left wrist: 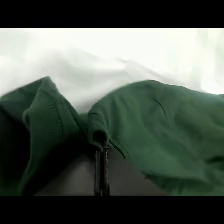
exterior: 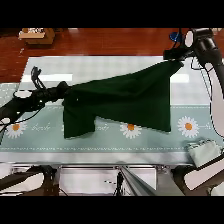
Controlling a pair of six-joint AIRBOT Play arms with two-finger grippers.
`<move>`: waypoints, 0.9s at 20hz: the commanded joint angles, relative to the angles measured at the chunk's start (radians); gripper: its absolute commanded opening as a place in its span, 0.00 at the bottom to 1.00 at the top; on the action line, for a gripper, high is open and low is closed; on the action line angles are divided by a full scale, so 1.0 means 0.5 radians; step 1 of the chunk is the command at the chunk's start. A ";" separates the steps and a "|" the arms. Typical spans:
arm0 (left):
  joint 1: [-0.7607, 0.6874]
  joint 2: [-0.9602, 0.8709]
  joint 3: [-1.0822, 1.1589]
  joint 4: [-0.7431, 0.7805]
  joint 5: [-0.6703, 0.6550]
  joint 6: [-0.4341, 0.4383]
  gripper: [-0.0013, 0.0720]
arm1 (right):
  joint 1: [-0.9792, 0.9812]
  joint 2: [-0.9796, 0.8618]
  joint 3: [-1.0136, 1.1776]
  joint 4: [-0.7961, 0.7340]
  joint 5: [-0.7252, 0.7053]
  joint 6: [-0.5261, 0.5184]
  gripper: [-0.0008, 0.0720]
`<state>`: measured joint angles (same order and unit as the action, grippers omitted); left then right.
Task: Fold the shirts.
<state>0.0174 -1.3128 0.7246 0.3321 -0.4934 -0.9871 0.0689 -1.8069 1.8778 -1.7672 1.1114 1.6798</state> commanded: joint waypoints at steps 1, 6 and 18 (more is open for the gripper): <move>-0.049 -0.065 0.005 -0.053 0.013 0.066 0.18 | -0.009 0.011 0.001 0.117 0.143 -0.064 0.48; 0.497 0.076 0.195 0.055 -0.498 0.067 0.57 | -0.048 0.260 0.001 -0.181 0.561 -0.416 0.61; 1.071 -0.215 0.146 0.578 -1.319 0.224 0.82 | -0.581 0.358 -0.323 0.502 0.881 -0.398 0.61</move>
<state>0.5644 -1.3605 0.8043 0.5930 -1.1137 -0.9039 -0.1963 -1.6302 1.7599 -1.5681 1.5326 1.4956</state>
